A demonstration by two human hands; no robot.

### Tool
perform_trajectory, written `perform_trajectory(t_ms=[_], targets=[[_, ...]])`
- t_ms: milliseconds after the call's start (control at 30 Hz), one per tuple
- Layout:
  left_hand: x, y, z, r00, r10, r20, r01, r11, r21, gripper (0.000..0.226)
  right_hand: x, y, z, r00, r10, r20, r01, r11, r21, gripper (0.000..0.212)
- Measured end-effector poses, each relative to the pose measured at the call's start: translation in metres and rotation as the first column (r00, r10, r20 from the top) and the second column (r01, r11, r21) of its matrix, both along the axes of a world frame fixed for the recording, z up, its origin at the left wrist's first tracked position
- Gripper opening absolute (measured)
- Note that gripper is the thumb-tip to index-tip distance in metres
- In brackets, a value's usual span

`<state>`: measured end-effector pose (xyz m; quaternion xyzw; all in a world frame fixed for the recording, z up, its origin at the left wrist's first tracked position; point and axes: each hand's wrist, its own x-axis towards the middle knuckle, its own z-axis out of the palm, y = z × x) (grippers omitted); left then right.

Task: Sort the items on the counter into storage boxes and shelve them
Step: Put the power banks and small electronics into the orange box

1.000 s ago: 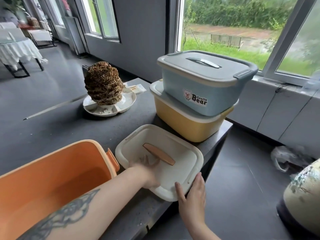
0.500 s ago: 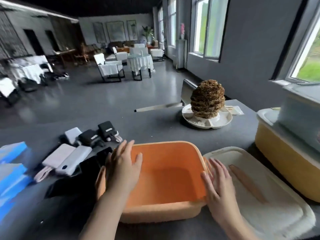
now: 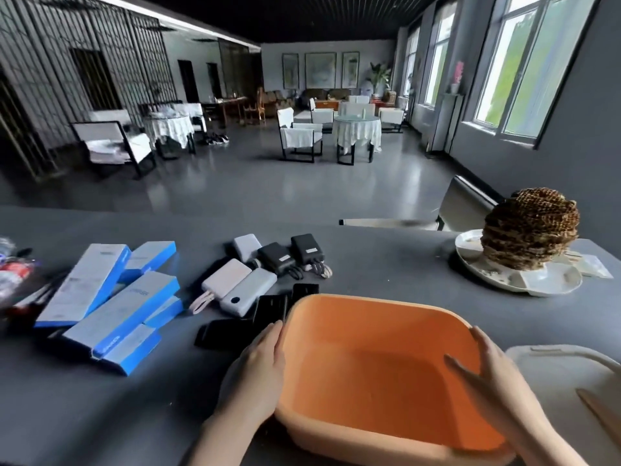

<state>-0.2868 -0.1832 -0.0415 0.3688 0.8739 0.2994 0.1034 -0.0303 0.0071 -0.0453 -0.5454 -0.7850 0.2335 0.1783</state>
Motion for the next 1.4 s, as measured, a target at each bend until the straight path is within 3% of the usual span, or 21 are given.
perform_trajectory(t_ms=[233,500,700,800,867,967,1100,1167,1267,1400], targets=[[-0.035,-0.003,-0.003,0.996,-0.053,0.067,0.051,0.998,0.024,0.049,-0.028,-0.021,-0.004,0.999,-0.014,0.032,0.013,1.0,0.018,0.081],[-0.038,0.023,-0.015,0.993,-0.096,-0.072,0.093,0.994,-0.052,0.061,-0.028,-0.013,-0.006,0.997,-0.006,0.074,0.009,0.999,-0.038,0.089],[-0.05,0.032,-0.008,0.997,-0.055,-0.059,0.053,0.998,-0.023,0.054,-0.039,0.003,0.006,1.0,-0.01,0.021,0.01,0.999,0.043,0.07],[-0.071,0.041,-0.005,0.998,0.022,-0.053,-0.022,1.0,0.014,0.05,-0.06,0.024,0.021,0.989,0.14,-0.042,-0.131,0.978,0.164,0.061],[-0.092,0.054,-0.005,0.996,0.082,-0.04,-0.081,0.996,0.025,0.044,-0.083,0.042,0.028,0.954,0.294,-0.066,-0.274,0.938,0.213,0.045],[-0.124,0.076,-0.01,0.993,0.107,0.054,-0.107,0.994,0.014,0.039,-0.127,0.066,0.032,0.861,0.505,-0.058,-0.493,0.857,0.147,0.027],[-0.148,0.082,-0.033,0.968,0.05,0.245,-0.009,0.986,-0.165,0.059,-0.191,0.085,0.024,0.63,0.776,0.032,-0.777,0.63,0.012,0.031],[-0.152,0.084,-0.048,0.96,-0.031,0.278,0.094,0.972,-0.217,0.068,-0.22,0.089,0.017,0.54,0.84,0.052,-0.841,0.542,-0.009,0.034],[-0.153,0.088,-0.067,0.97,-0.187,0.155,0.232,0.903,-0.361,0.075,-0.256,0.094,0.004,0.455,0.884,0.109,-0.885,0.463,-0.058,0.036],[-0.162,0.087,-0.084,0.955,-0.281,0.1,0.298,0.913,-0.28,0.075,-0.287,0.103,-0.017,0.375,0.901,0.217,-0.889,0.416,-0.192,0.046]])
